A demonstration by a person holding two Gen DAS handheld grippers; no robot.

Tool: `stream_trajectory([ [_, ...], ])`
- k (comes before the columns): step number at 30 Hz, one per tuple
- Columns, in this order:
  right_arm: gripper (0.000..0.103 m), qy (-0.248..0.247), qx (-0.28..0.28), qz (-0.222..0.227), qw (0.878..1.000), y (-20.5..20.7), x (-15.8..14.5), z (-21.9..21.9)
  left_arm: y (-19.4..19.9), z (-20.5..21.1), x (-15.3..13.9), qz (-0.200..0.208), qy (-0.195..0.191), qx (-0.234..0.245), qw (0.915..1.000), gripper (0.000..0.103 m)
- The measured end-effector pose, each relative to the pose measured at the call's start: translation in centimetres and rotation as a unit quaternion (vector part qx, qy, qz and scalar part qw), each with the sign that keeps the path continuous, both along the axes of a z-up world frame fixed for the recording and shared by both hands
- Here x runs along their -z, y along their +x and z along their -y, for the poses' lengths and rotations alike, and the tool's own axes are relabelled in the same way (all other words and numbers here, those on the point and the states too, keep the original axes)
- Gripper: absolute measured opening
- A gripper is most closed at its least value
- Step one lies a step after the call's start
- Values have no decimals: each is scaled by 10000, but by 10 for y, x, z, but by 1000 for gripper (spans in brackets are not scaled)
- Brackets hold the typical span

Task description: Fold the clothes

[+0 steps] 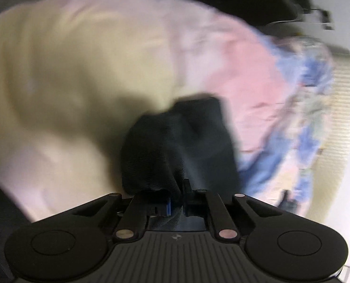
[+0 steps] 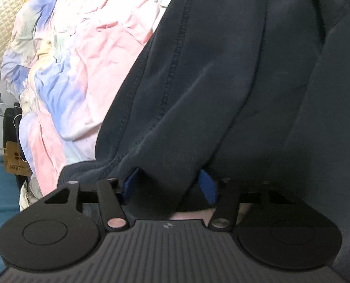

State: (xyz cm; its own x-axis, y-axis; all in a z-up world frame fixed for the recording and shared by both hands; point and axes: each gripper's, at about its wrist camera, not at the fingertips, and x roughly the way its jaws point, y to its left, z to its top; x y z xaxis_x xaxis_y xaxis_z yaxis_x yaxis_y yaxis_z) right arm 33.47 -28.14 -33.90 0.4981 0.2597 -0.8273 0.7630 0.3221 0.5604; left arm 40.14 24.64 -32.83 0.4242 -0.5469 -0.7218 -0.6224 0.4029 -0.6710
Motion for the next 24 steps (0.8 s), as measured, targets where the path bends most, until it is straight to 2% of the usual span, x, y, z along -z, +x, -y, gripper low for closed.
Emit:
stream_trajectory([
  [4, 37, 29, 55, 47, 10000, 16, 3, -5, 20, 9, -53, 763, -301, 142, 9965, 6],
  [6, 22, -12, 72, 232, 9997, 22, -6, -8, 29, 15, -77, 1078, -471, 138, 9930, 6],
  [9, 8, -62, 93, 651, 9978, 33, -27, -9, 49, 29, -101, 1374, -660, 114, 9882, 6],
  [14, 8, -409, -120, 1138, 9926, 51, -62, -1, 61, 43, -133, 1566, -595, 273, 9855, 6],
  [17, 8, -544, -324, 1178, 9910, 53, -72, 7, 43, 38, -142, 1504, -544, 273, 9867, 6],
  [21, 9, -493, -658, 1063, 9909, 42, -68, 17, 3, 11, -131, 1255, -356, 136, 9914, 6],
  [24, 11, -440, -889, 920, 9908, 17, -63, 0, -28, -15, -113, 971, -157, -10, 9951, 6],
])
